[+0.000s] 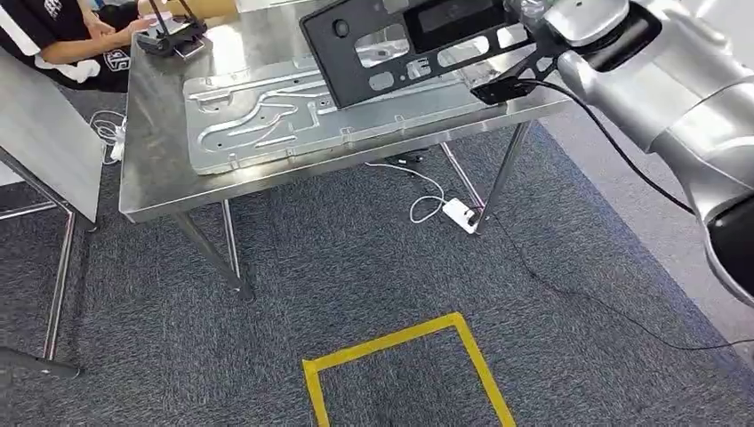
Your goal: Take the parts from the cabinet and place them on the table.
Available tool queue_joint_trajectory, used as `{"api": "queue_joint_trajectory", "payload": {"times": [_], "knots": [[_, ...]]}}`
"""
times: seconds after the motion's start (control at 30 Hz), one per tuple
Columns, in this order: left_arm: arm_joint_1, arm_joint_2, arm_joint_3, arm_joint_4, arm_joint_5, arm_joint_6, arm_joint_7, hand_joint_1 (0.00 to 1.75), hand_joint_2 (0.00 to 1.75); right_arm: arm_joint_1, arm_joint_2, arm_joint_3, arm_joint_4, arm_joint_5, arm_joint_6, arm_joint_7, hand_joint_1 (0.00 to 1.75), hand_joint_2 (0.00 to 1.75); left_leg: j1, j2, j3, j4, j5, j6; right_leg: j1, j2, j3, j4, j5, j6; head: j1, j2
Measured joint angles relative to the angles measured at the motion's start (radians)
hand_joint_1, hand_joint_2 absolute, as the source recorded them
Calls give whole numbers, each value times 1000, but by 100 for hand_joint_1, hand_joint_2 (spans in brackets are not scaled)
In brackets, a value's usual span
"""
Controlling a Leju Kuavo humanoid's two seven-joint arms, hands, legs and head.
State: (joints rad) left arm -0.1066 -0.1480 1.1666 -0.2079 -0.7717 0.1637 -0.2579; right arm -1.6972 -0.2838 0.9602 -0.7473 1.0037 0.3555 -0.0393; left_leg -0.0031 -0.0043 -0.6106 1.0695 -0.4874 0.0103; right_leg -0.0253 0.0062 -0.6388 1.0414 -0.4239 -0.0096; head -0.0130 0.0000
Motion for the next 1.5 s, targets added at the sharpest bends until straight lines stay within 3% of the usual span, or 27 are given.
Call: {"api": "queue_joint_trajectory", "payload": {"times": [0.1, 0.13, 0.17, 0.2, 0.27, 0.33, 0.47, 0.53, 0.6, 0.63, 0.67, 0.7, 0.73, 0.8, 0.83, 0.93, 1.0, 1.03, 1.07, 1.13, 1.17, 1.2, 1.23, 1.3, 1.33, 1.47, 1.5], "knots": [[0, 2, 4, 0, 0, 2, 0, 0, 175, 2, 0, 0, 0, 0, 1, -2, 175, 175, 9, 0, -113, 223, -90, -16, 0, 0, 12, -1, -10, -9, 0, 0], [0, 2, 5, 0, 0, 2, 0, 0, 175, 5, 0, 0, 0, 0, 1, -2, 175, 175, 12, 0, -141, 263, -90, -18, 0, 1, 16, 0, -14, -9, -1, 0], [0, 2, 6, 0, 0, 2, 0, 0, 175, 7, 0, 0, 0, 0, 1, -2, 175, 175, 14, 0, -146, 256, -67, -20, -1, 2, 21, 0, -18, -7, 0, 0], [1, 2, 6, 0, 0, 2, 0, 0, 175, 7, 0, 0, 0, 0, 1, -2, 175, 175, 16, 1, -130, 206, -24, -21, -2, 2, 27, 1, -23, -6, 0, 0], [1, 2, 6, 0, 0, 2, 0, 0, 175, 6, 0, 0, 0, 0, 1, -2, 175, 175, 17, 2, -53, 22, 88, -17, -4, 2, 46, 1, -36, 0, 0, 0], [3, 2, 7, 0, 0, 2, 0, 0, 175, 3, -1, 0, 0, 0, 1, -2, 175, 175, 7, 0, -27, -34, 81, -10, 0, 3, 45, -1, -39, 8, 0, 0], [-1, 2, 8, 0, 0, 3, -1, 0, 175, 7, -2, 0, 1, 0, 1, -2, 175, 175, 4, 1, -18, -47, 68, 7, -1, 3, 49, -15, -37, 29, 0, 0], [3, 2, 10, 0, -3, 4, -1, 0, 175, 7, -11, -1, 2, 0, 0, -2, 175, 175, 11, 2, 2, -69, 70, 17, -3, -2, 31, 30, -64, 34, 1, 0], [0, 2, 13, 0, -3, 5, -1, 0, 175, 5, -11, -1, 2, 0, -1, -2, 175, 175, 8, 3, 7, -66, 63, 28, 3, -1, -59, 195, -129, 33, 0, 0], [-1, 2, 13, 0, -3, 5, -1, 0, 175, 7, -11, -1, 2, 0, -1, -2, 175, 175, 5, 2, 9, -63, 58, 32, 3, -1, -105, 269, -146, 32, 0, 0], [-2, 2, 14, 0, -4, 6, -1, 0, 175, 10, -11, -1, 3, 0, 0, -2, 175, 175, 3, 2, 13, -60, 53, 35, 3, -1, -132, 301, -138, 30, 0, 0], [-1, 3, 14, 0, -4, 7, -1, 0, 175, 14, -11, -1, 3, 0, -1, -2, 175, 175, 2, 0, 19, -55, 46, 35, 3, -2, -131, 277, -103, 27, 0, 0], [-1, 3, 16, 0, -4, 8, -1, 0, 175, 14, -11, -1, 3, 0, -1, -2, 175, 175, 1, -3, 24, -52, 39, 34, 3, -2, -108, 216, -56, 23, 0, 0], [1, 2, 19, 0, -5, 8, -1, 0, 175, 13, -12, -3, 3, 0, -2, -2, 175, 175, -2, -4, 34, -44, 23, 32, 7, -3, -41, 41, 32, 10, 0, 0], [0, 0, 21, 0, -5, 8, -1, 0, 175, 12, -12, -3, 3, 0, -2, -1, 175, 175, -6, -4, 31, -41, 19, 28, 15, -5, -25, 35, 15, 7, 0, 0], [-3, 0, 23, 0, -6, 8, -1, 0, 175, 14, -10, -3, 3, 0, -3, -2, 175, 175, -3, -3, 29, -45, 19, 18, 21, -1, -22, 14, 8, 2, 0, 0], [-4, 1, 23, 0, -6, 8, -1, 0, 175, 13, -10, -4, 3, 0, -4, -2, 175, 175, -5, -2, 27, -44, 8, 9, 6, -2, -10, -2, 10, -3, 0, 0], [-3, -1, 23, 0, -6, 8, -1, 0, 175, 12, -10, -5, 3, 0, -4, -2, 175, 175, -3, 0, 19, -9, -10, 1, 7, -3, -1, -6, 8, -8, 0, 0], [-3, -1, 23, 0, -6, 8, -1, 0, 175, 12, -10, -6, 4, 0, -4, 0, 175, 175, 1, 0, -9, 53, -39, -4, 6, -3, 2, -7, 6, -12, 0, 0], [-3, 0, 24, 0, -6, 8, -2, 0, 175, 14, -7, -6, 4, 0, -4, -1, 175, 175, 7, 0, -95, 213, -94, -13, 7, -3, 10, -6, -2, -17, 0, 0], [-3, 0, 24, 0, -6, 8, -2, 0, 175, 16, -6, -6, 5, 0, -3, 0, 175, 175, 8, 0, -127, 256, -96, -15, 7, -2, 13, -6, -5, -17, 0, 0], [-3, 0, 24, 0, -6, 8, -3, 0, 175, 17, -6, -6, 4, 0, -3, 0, 175, 175, 9, 0, -133, 248, -72, -16, 7, -1, 18, -5, -9, -17, 0, 0], [-3, 0, 24, 0, -6, 8, -3, 0, 175, 17, -6, -6, 4, 0, -3, 0, 175, 175, 10, 0, -115, 193, -26, -15, 7, 0, 24, -4, -14, -15, 0, 0], [-3, 0, 24, 0, -10, 8, -4, 0, 175, 15, -5, -6, 4, 0, -3, 1, 175, 175, 10, 0, -43, 20, 78, -6, 9, 0, 41, -5, -24, -12, 0, 0], [-2, 2, 24, 0, -13, 8, -5, 0, 175, 12, -6, -6, 5, 2, -3, 1, 175, 175, 5, 0, -15, -30, 76, 4, 7, -1, 46, -9, -28, -9, 1, 0], [-4, 3, 24, 0, -14, 6, -9, 0, 175, 8, -6, -8, 6, 3, 0, 0, 175, 175, -4, 1, -3, -58, 65, 16, 8, 0, 46, -19, -27, 9, 0, 0], [-3, 3, 24, 0, -15, 6, -11, 0, 175, 7, -6, -8, 5, 3, 0, 0, 175, 175, 5, 3, 10, -78, 71, 22, 14, 0, 47, -18, -31, 16, 0, 0]]}}
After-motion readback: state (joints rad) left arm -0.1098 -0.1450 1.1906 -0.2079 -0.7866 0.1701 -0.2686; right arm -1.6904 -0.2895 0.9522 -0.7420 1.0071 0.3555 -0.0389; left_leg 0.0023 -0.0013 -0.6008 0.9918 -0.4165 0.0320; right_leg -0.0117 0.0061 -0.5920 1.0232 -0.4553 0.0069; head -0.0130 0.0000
